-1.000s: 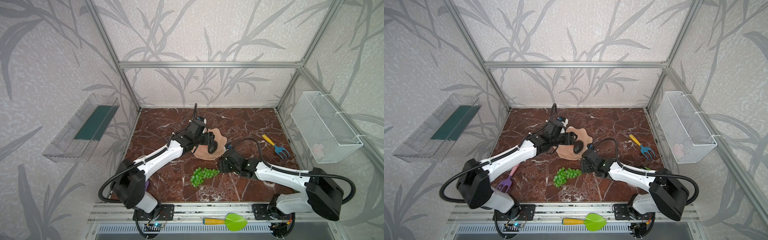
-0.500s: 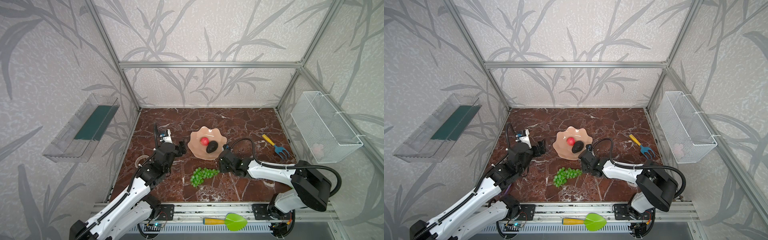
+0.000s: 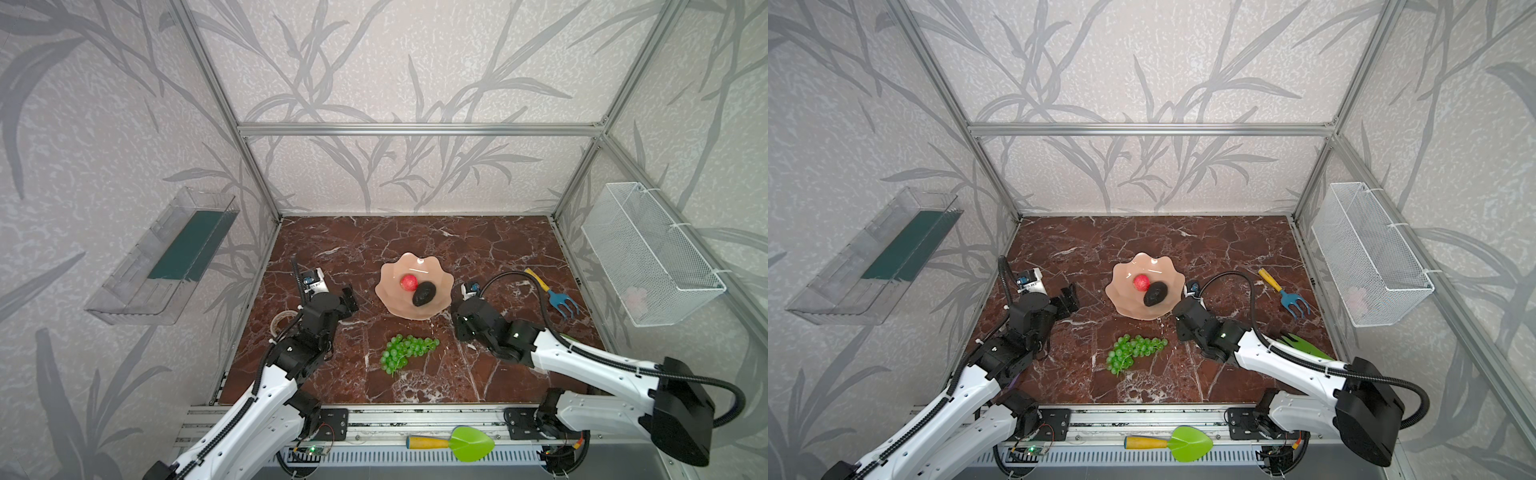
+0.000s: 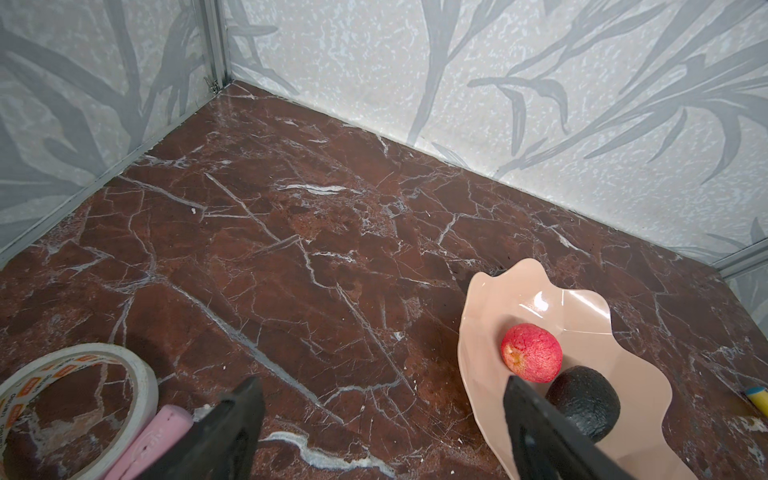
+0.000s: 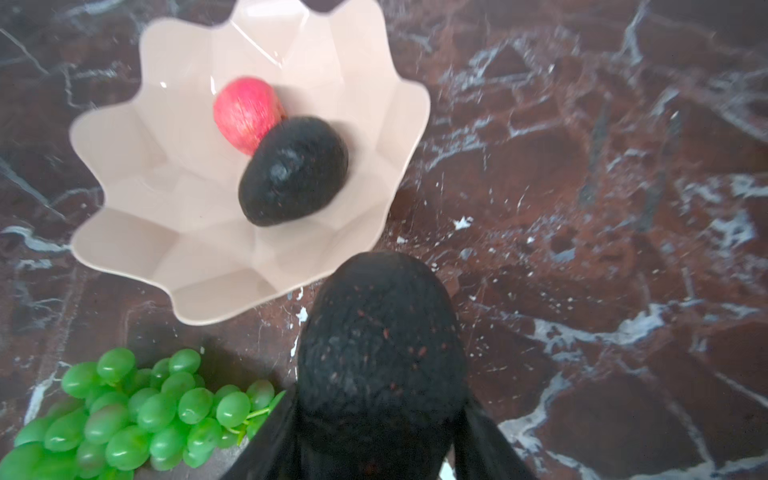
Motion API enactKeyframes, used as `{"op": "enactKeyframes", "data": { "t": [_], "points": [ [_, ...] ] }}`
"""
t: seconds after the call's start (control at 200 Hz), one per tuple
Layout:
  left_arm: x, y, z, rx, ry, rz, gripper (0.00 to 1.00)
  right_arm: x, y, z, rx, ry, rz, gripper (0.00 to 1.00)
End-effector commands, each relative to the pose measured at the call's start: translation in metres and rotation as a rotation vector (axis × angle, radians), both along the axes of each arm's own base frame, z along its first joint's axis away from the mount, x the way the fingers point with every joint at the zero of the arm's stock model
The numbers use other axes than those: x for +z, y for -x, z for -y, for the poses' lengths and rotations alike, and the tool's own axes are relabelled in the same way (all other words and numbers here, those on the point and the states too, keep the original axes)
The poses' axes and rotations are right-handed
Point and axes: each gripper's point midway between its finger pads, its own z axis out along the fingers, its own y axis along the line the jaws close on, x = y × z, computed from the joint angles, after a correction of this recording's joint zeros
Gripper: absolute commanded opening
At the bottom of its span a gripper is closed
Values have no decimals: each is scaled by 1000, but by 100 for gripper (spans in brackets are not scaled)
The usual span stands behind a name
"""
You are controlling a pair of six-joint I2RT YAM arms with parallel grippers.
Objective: Place and organize the fake fruits in the fruit bowl
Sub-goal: 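Lower the second avocado into the bowl with the right gripper and release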
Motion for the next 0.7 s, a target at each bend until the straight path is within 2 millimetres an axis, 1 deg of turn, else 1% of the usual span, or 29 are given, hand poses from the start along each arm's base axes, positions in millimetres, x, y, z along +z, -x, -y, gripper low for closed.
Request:
{"op": "enactKeyframes", "data": {
  "t": [0.0,0.055,0.12,0.215,0.275,0.355,0.46,0.485,0.495,0.515,0.6,0.695],
  "points": [
    [2,1,-4,27,29,15,91,39,-16,-7,49,59,99,45],
    [2,2,-5,26,31,11,91,50,-25,-23,91,63,115,45],
    [1,4,-6,27,31,5,91,58,-35,-45,149,54,129,45],
    [2,9,-8,28,33,3,91,63,-49,-80,235,34,131,45],
    [2,13,-11,34,33,1,91,61,-58,-100,282,40,121,45],
    [1,18,-15,43,35,-1,91,50,-68,-121,330,59,99,45],
    [2,24,-20,57,39,8,91,33,-79,-143,377,78,70,45],
    [2,25,-21,58,40,9,91,35,-81,-147,385,76,75,45],
    [2,26,-21,59,39,9,91,26,-83,-149,389,87,62,45],
    [2,27,-22,60,38,9,91,20,-84,-153,396,95,53,45],
    [3,30,-26,71,35,15,91,5,-92,-163,414,116,32,45],
    [4,33,-28,77,35,20,91,-13,-97,-170,422,128,-2,45]
  ]
}}
